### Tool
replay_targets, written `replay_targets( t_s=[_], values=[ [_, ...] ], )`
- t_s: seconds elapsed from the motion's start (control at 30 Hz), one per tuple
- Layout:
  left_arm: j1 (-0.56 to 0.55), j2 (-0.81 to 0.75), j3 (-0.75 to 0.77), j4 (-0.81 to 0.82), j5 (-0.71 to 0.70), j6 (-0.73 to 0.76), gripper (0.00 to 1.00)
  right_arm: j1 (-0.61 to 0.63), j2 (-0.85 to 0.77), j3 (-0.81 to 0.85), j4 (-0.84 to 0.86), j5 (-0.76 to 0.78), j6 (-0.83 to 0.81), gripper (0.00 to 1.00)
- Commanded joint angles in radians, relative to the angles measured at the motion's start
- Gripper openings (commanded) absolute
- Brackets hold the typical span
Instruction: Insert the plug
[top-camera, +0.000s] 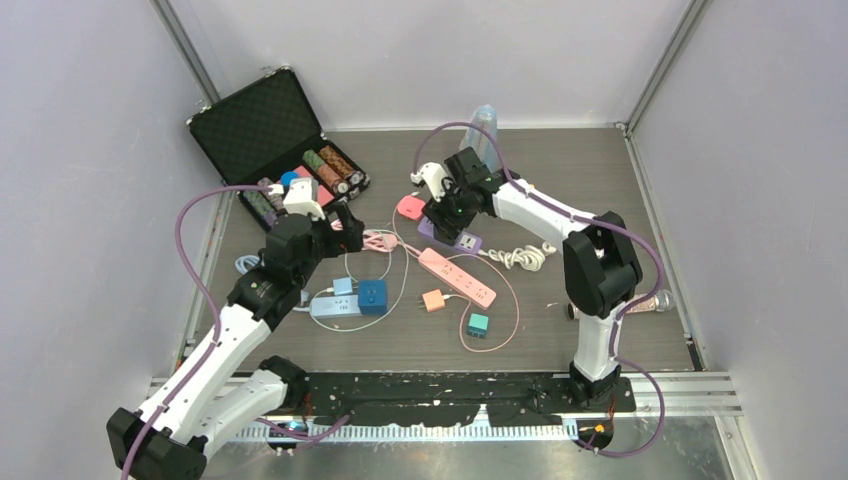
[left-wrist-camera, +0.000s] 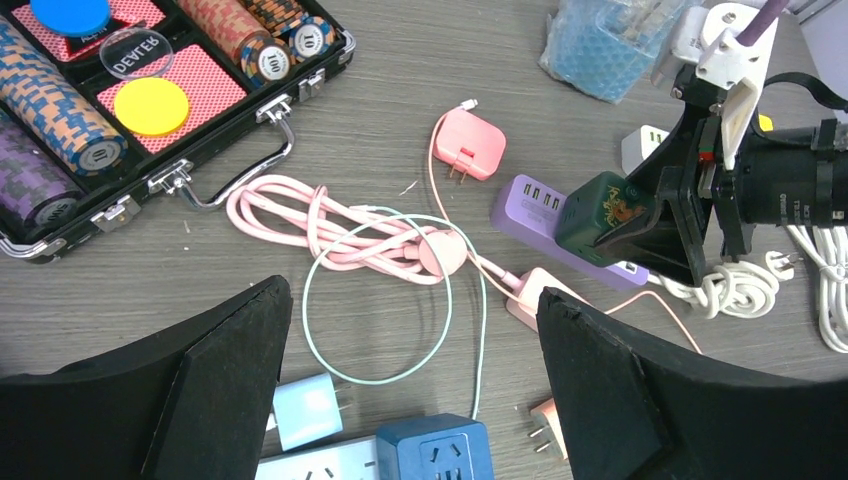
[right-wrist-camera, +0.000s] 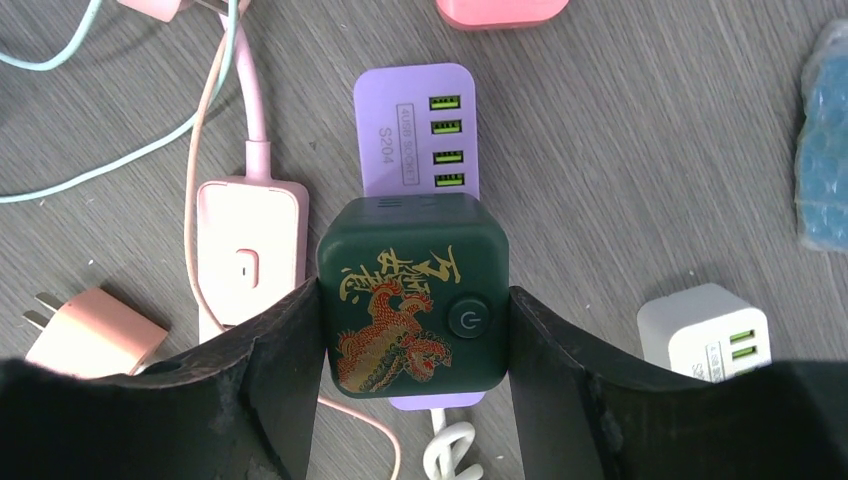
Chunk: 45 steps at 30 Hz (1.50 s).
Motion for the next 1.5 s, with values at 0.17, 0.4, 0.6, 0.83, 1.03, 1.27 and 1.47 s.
replay_targets(
  t_s=[0.17,0.4,0.6,0.83,1.03,1.27,1.47],
  values=[
    [0.011,-0.01,-0.007,0.017,0.024,-0.033,0.91,0.031,0.0,-0.239,0.133,0.193,0.245,0.06],
    [0.014,-0.021,-0.007,0.017,0.028,-0.042,0.91,0.093,0.048,-0.281,0.138,0.342,0.387,0.06],
    [0.015,-0.024,-0.006,0.015,0.035,-0.046,0.91,0.107,0.098,-0.341,0.152,0.385,0.508,0.06],
    [0.017,-0.024,-0.007,0.014,0.038,-0.056,0.91,0.108,0.144,-0.357,0.129,0.45,0.578,0.06],
    [0.019,-0.03,-0.007,0.012,0.04,-0.059,0.91,0.123,0.216,-0.343,0.098,0.422,0.603,0.06],
    [0.02,-0.032,-0.008,0.006,0.045,-0.062,0.91,0.142,0.302,-0.244,-0.044,0.459,0.634,0.06],
    [0.022,-0.039,-0.012,0.01,0.05,-0.068,0.91,0.148,0.303,-0.225,-0.065,0.493,0.66,0.06]
  ],
)
